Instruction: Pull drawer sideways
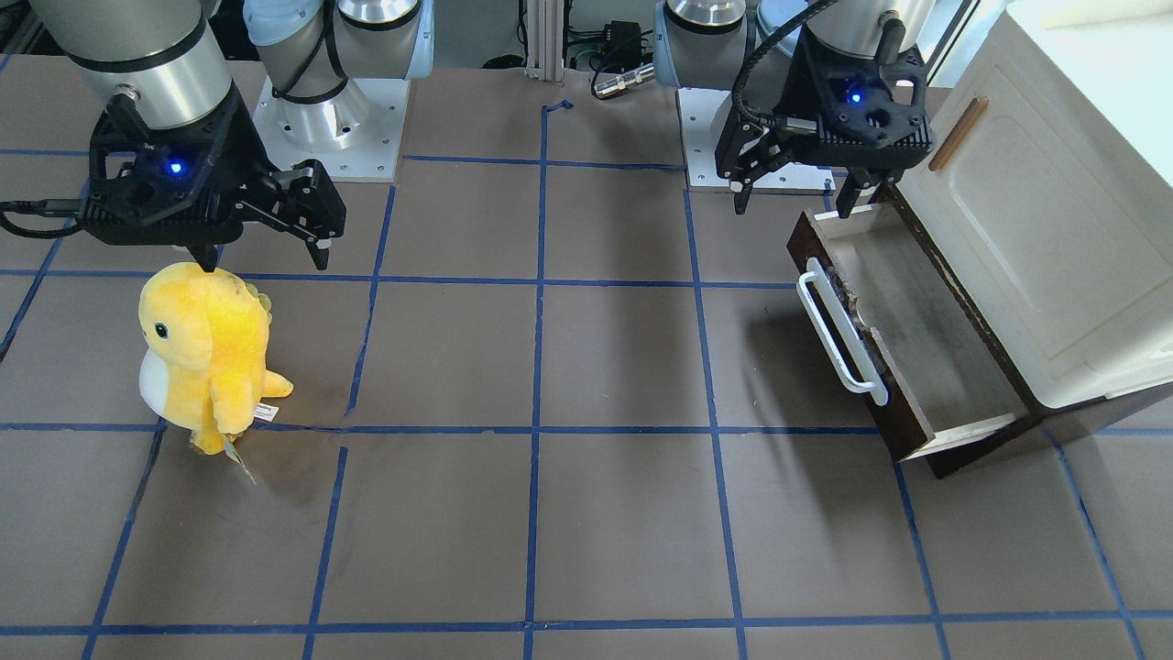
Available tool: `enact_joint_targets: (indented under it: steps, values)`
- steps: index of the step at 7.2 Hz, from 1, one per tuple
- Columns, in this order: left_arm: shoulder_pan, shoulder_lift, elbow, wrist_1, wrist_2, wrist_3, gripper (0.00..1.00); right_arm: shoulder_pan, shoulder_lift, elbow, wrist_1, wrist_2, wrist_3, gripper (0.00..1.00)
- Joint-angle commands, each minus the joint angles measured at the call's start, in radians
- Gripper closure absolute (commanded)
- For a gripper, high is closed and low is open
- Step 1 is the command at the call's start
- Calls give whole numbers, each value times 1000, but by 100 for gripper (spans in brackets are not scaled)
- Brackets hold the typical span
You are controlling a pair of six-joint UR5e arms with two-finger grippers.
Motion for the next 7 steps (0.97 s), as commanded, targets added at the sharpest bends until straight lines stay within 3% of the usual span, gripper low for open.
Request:
enact_joint_targets:
  steps: [1,7]
  values:
    - [62,3,-4,23,-62,27,0,0,0,0,0,0,0,0]
    - [70,-15,-16,120,-64,61,0,0,0,0,0,0,0,0]
